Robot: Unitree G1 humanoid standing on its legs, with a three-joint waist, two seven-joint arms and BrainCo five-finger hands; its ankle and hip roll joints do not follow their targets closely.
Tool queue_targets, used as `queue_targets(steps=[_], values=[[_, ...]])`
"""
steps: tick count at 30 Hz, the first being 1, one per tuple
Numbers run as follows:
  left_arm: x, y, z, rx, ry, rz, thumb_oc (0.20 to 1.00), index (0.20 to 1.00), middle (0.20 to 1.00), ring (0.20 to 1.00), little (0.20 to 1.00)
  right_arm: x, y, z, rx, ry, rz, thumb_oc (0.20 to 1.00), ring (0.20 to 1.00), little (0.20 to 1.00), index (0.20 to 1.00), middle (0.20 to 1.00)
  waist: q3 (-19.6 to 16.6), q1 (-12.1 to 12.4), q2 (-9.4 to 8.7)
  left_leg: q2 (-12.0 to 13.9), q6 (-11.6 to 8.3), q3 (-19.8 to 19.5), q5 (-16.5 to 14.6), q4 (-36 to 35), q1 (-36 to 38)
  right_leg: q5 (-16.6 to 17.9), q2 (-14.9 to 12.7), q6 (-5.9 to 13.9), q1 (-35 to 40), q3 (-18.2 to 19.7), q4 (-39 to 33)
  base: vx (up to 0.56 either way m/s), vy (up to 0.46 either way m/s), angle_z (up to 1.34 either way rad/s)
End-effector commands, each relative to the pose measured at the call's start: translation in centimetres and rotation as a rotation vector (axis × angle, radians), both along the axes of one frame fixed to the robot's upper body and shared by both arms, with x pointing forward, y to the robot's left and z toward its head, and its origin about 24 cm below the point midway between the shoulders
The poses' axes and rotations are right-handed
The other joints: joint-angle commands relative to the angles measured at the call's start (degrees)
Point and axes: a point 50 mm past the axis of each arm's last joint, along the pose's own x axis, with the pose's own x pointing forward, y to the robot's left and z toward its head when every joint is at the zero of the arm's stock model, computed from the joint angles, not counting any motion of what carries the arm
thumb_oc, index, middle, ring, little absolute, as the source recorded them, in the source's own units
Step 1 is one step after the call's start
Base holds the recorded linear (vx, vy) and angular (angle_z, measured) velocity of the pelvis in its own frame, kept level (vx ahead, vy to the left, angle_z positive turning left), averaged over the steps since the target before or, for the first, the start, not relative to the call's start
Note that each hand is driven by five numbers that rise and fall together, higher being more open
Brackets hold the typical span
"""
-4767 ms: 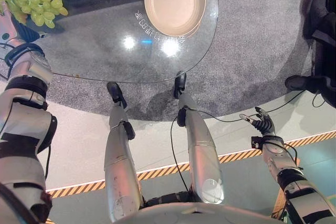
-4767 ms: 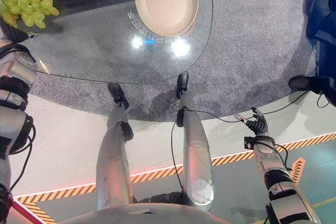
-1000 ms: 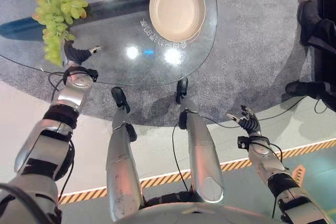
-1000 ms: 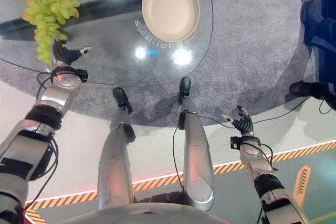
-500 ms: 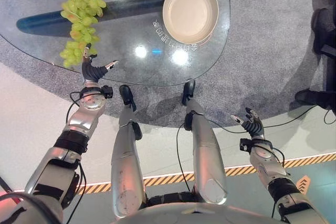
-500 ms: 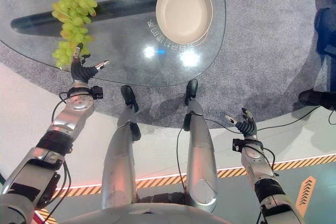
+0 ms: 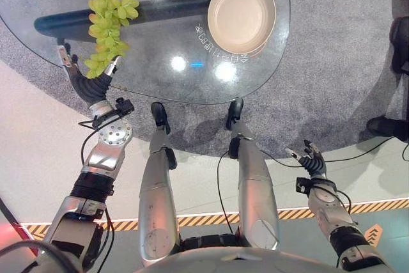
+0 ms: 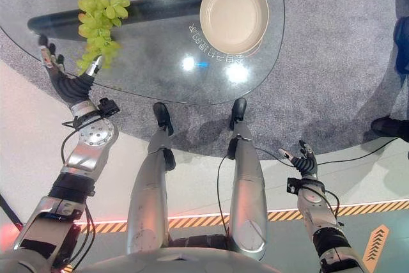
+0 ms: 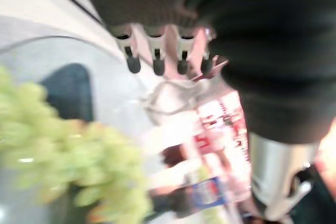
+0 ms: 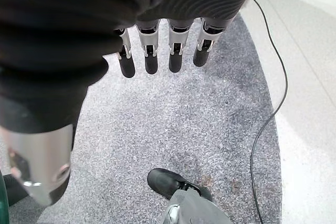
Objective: Pick up fruits into the plate
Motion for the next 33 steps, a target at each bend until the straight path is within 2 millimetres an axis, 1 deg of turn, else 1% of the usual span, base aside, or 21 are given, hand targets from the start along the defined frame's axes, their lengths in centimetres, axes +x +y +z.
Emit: queue_targets(steps=[1, 4, 7, 8, 9, 12, 14, 16, 17, 18, 19, 20, 21, 22, 23, 24, 27, 31, 33], values=[[-1.2, 0.2, 2.5, 0.06, -0.168, 0.014, 1.0, 1.0, 1.0, 1.0, 1.0, -3.6, -0.4, -2.0, -0.004, 0.08, -0.043, 1.0, 1.0, 1.0, 1.0, 1.0, -1.6, -0.8, 0.01, -6.6, 2.66, 1.6, -10.5, 6.9, -2.0, -1.5, 4.9, -1.39, 3.6, -2.8, -3.6, 0.0, 0.0, 0.0], [-0.9, 0.5, 2.8, 0.102, -0.134, 0.052, 1.0, 1.0, 1.0, 1.0, 1.0, -3.4, -0.4, -2.0, -0.001, 0.082, -0.04, 1.0, 1.0, 1.0, 1.0, 1.0, -1.6, -0.8, 0.07, -6.7, 2.71, 1.7, -10.6, 6.8, -1.5, -1.6, 4.9, -1.4, 4.0, -2.8, -3.4, 0.0, 0.0, 0.0], [-0.2, 1.0, 2.3, 0.11, -0.046, 0.07, 1.0, 1.0, 1.0, 1.0, 1.0, -3.3, -0.5, -1.9, -0.009, 0.085, -0.029, 1.0, 1.0, 1.0, 1.0, 1.0, -1.6, -1.0, 0.24, -6.6, 2.7, 1.9, -10.5, 6.8, -1.3, -1.8, 5.0, -1.41, 4.0, -2.7, -3.1, 0.0, 0.011, 0.0], [0.4, 1.2, 1.8, 0.118, 0.026, 0.069, 1.0, 1.0, 1.0, 1.0, 1.0, -3.1, -0.6, -1.7, -0.017, 0.085, -0.02, 1.0, 1.0, 1.0, 1.0, 1.0, -1.6, -1.3, 0.33, -6.5, 2.66, 2.1, -10.5, 6.9, -1.3, -1.9, 5.0, -1.41, 3.9, -2.4, -2.9, -0.01, 0.038, 0.0], [0.7, 1.4, 1.5, 0.112, 0.059, 0.075, 1.0, 1.0, 1.0, 1.0, 1.0, -3.0, -0.6, -1.6, -0.02, 0.084, -0.017, 1.0, 1.0, 1.0, 1.0, 1.0, -1.6, -1.4, 0.37, -6.5, 2.64, 2.2, -10.4, 6.9, -1.2, -1.9, 5.1, -1.44, 3.8, -2.3, -2.7, -0.01, 0.049, 0.0], [2.5, 2.4, 0.2, 0.114, 0.223, 0.118, 1.0, 1.0, 1.0, 1.0, 1.0, -2.3, -0.8, -1.2, -0.031, 0.076, -0.005, 1.0, 1.0, 1.0, 1.0, 1.0, -1.6, -2.3, 0.27, -6.1, 2.61, 2.8, -10.5, 7.1, -1.0, -2.2, 5.5, -1.47, 3.6, -1.8, -1.9, -0.01, 0.046, 0.01], [3.0, 3.1, -0.2, 0.097, 0.282, 0.141, 1.0, 1.0, 1.0, 1.0, 1.0, -2.2, -1.0, -1.1, -0.037, 0.079, -0.001, 1.0, 1.0, 1.0, 1.0, 1.0, -1.6, -2.6, 0.16, -5.8, 2.54, 3.1, -10.4, 7.2, -0.9, -2.4, 5.7, -1.56, 3.5, -1.6, -1.6, -0.01, 0.033, 0.0], [4.2, 4.0, -1.1, 0.071, 0.393, 0.162, 1.0, 1.0, 1.0, 1.0, 1.0, -2.0, -1.0, -1.0, -0.045, 0.084, 0.007, 1.0, 1.0, 1.0, 1.0, 1.0, -1.6, -3.4, -0.24, -5.3, 2.45, 3.6, -10.3, 7.5, -0.9, -2.3, 6.0, -1.52, 3.3, -1.2, -1.3, 0.0, 0.0, 0.0], [4.5, 4.2, -1.2, 0.068, 0.417, 0.175, 1.0, 1.0, 1.0, 1.0, 1.0, -1.9, -1.0, -1.0, -0.046, 0.085, 0.008, 1.0, 1.0, 1.0, 1.0, 1.0, -1.6, -3.6, -0.36, -5.2, 2.46, 3.8, -10.2, 7.5, -0.8, -2.3, 6.1, -1.54, 3.3, -1.1, -1.2, 0.06, 0.037, -0.03], [5.1, 4.9, -2.1, 0.054, 0.507, 0.19, 1.0, 1.0, 1.0, 1.0, 1.0, -2.1, -1.2, -1.1, -0.052, 0.101, 0.012, 1.0, 1.0, 1.0, 1.0, 1.0, -1.6, -4.1, -0.57, -4.8, 1.9, 3.5, -12.1, 8.0, 0.8, -4.0, 6.5, -0.98, 4.6, -0.5, -0.6, 0.06, 0.031, -0.04], [5.4, 5.5, -2.2, 0.036, 0.545, 0.201, 1.0, 1.0, 1.0, 1.0, 1.0, -1.9, -1.3, -1.1, -0.054, 0.101, 0.014, 1.0, 1.0, 1.0, 1.0, 1.0, -1.6, -4.5, -0.74, -4.6, 1.84, 3.7, -12.1, 8.0, 0.9, -3.9, 6.6, -0.98, 4.6, -0.3, -0.6, -0.01, 0.021, -0.07], [5.7, 5.8, -1.9, 0.037, 0.56, 0.208, 1.0, 1.0, 1.0, 1.0, 1.0, -1.6, -1.3, -0.8, -0.055, 0.089, 0.014, 1.0, 1.0, 1.0, 1.0, 1.0, -1.6, -4.7, -0.93, -4.5, 2.21, 4.5, -10.2, 7.6, -0.4, -2.2, 6.4, -1.48, 3.2, -0.6, -1.1, -0.01, 0.022, -0.13], [5.9, 6.6, -2.3, 0.026, 0.621, 0.227, 1.0, 1.0, 1.0, 1.0, 1.0, -1.8, -1.5, -1.0, -0.06, 0.103, 0.021, 1.0, 1.0, 1.0, 1.0, 1.0, -1.6, -5.2, -1.07, -4.2, 1.71, 4.1, -11.9, 8.1, 1.0, -3.8, 6.8, -0.98, 4.5, 0.0, -0.5, -0.08, 0.008, -0.12], [6.1, 6.6, -1.9, 0.025, 0.618, 0.23, 1.0, 1.0, 1.0, 1.0, 1.0, -1.5, -1.5, -0.8, -0.061, 0.092, 0.021, 1.0, 1.0, 1.0, 1.0, 1.0, -1.6, -5.4, -1.23, -4.2, 2.11, 4.9, -10.0, 7.7, -0.3, -2.1, 6.7, -1.52, 3.1, -0.3, -1.0, 0.0, 0.024, -0.13], [6.4, 7.2, -1.9, 0.02, 0.671, 0.227, 1.0, 1.0, 1.0, 1.0, 1.0, -1.3, -1.5, -0.7, -0.065, 0.094, 0.026, 1.0, 1.0, 1.0, 1.0, 1.0, -1.6, -5.7, -1.32, -4.0, 2.06, 5.1, -10.1, 7.8, -0.2, -2.1, 6.8, -1.54, 3.0, -0.1, -1.0, 0.01, 0.022, -0.08], [6.5, 7.6, -2.3, 0.009, 0.718, 0.218, 1.0, 1.0, 1.0, 1.0, 1.0, -1.6, -1.5, -0.9, -0.068, 0.108, 0.03, 1.0, 1.0, 1.0, 1.0, 1.0, -1.6, -5.9, -1.29, -3.9, 1.58, 4.6, -12.1, 8.3, 1.3, -3.9, 7.0, -1.06, 4.3, 0.4, -0.2, 0.08, 0.037, -0.09], [6.7, 8.6, -2.2, -0.017, 0.762, 0.225, 1.0, 1.0, 1.0, 1.0, 1.0, -1.2, -1.5, -0.7, -0.076, 0.106, 0.041, 1.0, 1.0, 1.0, 1.0, 1.0, -1.6, -6.6, -1.31, -3.5, 1.39, 5.0, -12.1, 8.7, 1.1, -4.0, 7.1, -1.22, 3.9, 0.7, 0.0, 0.03, 0.032, -0.05], [6.8, 10.1, -1.4, -0.03, 0.782, 0.309, 1.0, 1.0, 1.0, 1.0, 1.0, -0.7, -1.4, -0.5, -0.083, 0.101, 0.048, 1.0, 1.0, 1.0, 1.0, 1.0, -1.6, -7.5, -1.26, -3.2, 1.09, 5.5, -12.1, 9.0, 0.8, -4.3, 7.2, -1.59, 3.4, 1.1, 0.3, 0.0, 0.0, 0.0], [6.8, 10.3, -1.1, -0.029, 0.783, 0.329, 1.0, 1.0, 1.0, 1.0, 1.0, -0.7, -1.4, -0.5, -0.082, 0.1, 0.047, 1.0, 1.0, 1.0, 1.0, 1.0, -1.6, -7.6, -1.38, -3.2, 1.0, 5.5, -12.1, 9.1, 0.7, -4.3, 7.3, -1.67, 3.3, 1.2, 0.2, -0.01, 0.004, -0.03]])
